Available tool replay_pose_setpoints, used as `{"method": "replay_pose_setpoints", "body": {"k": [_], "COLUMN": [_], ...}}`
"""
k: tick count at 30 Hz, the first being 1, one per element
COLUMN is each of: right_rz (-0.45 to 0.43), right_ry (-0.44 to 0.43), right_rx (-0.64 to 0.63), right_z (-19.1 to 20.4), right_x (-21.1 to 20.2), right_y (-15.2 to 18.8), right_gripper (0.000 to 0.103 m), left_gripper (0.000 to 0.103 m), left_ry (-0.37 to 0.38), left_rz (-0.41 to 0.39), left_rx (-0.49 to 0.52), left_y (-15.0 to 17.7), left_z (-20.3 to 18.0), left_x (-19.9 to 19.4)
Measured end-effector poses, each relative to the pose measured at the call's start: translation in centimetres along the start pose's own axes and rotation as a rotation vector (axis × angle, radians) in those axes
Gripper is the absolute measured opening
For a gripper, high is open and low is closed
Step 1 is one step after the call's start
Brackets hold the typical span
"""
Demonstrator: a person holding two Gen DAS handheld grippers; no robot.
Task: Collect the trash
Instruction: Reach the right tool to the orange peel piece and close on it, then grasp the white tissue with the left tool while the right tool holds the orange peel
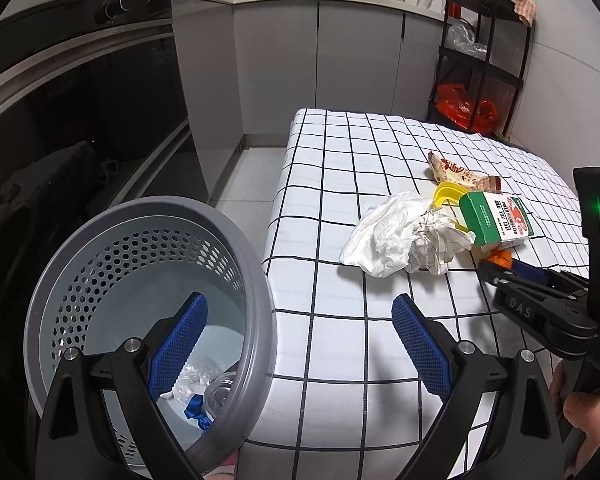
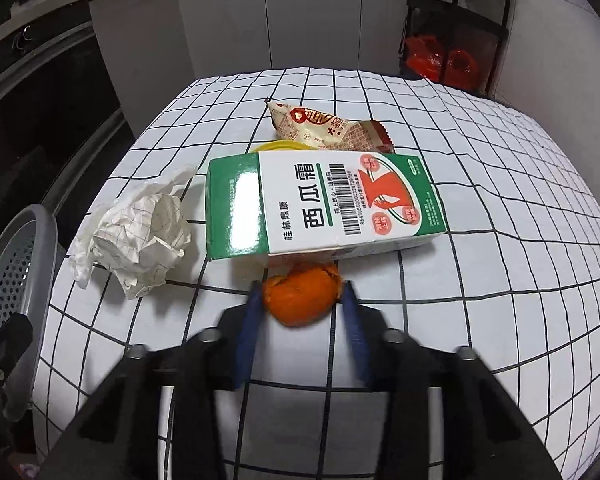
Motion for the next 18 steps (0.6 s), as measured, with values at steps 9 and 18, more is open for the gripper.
{"method": "replay_pose_setpoints", "body": {"k": [9,18], "right_rz": [-0.013,-0.108], "right_ry": [-0.036,-0.106], "right_rx": [0.146,0.263], "right_z": [-4.1,-6.7], "right_x": [-2.6,-7.4], "right_y": [1.3,2.2], "right_gripper": [0.021,0.021], "left_gripper": [0.091,0.091], "left_ry": [0.01,0.032], "left_rz": [-0.004,-0.016], "left_rx": [0.007,0.018], "left_y": [0.0,-0.2], "left_z": [-0.4,-1.3], "left_x": [-0.1,-0.4]}}
Point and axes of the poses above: each gripper's, at about its wrist camera, not at the fingertips, and x roughly the way its jaws point, z to its left, y to its underside, the point moved 3 cm from there along x, roughly the way its jaws point, and after that the axes turned 6 degrees about -x, right-handed, at the moved point
